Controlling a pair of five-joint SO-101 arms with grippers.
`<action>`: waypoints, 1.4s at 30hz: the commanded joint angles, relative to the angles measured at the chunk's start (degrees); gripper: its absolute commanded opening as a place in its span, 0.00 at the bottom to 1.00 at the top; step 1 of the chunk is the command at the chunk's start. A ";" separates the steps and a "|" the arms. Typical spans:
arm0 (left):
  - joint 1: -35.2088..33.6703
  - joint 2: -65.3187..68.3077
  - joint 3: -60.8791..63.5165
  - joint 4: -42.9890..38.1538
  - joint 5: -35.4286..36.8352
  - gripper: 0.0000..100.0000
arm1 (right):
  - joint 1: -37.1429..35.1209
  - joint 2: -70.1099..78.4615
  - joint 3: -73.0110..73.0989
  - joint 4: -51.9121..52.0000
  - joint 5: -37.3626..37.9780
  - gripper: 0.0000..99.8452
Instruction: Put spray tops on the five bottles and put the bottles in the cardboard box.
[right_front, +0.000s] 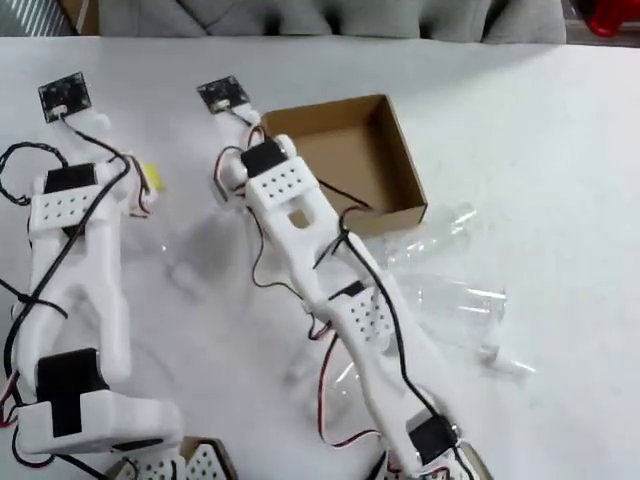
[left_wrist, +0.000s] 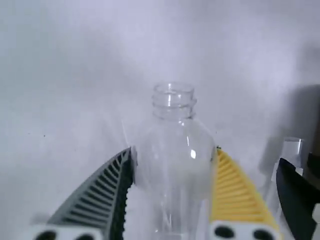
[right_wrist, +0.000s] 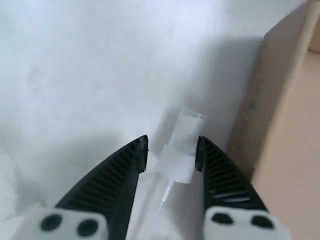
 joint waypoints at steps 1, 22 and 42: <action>-0.13 -3.38 -0.44 -1.49 0.53 0.02 | -0.31 0.66 -3.69 0.31 -0.53 0.13; 0.66 -3.91 1.93 -2.46 -0.18 0.02 | -0.84 5.23 -6.42 3.12 -12.13 0.13; 5.67 -32.84 26.64 -19.08 -0.18 0.02 | 2.68 -1.45 -23.12 21.76 -3.60 0.02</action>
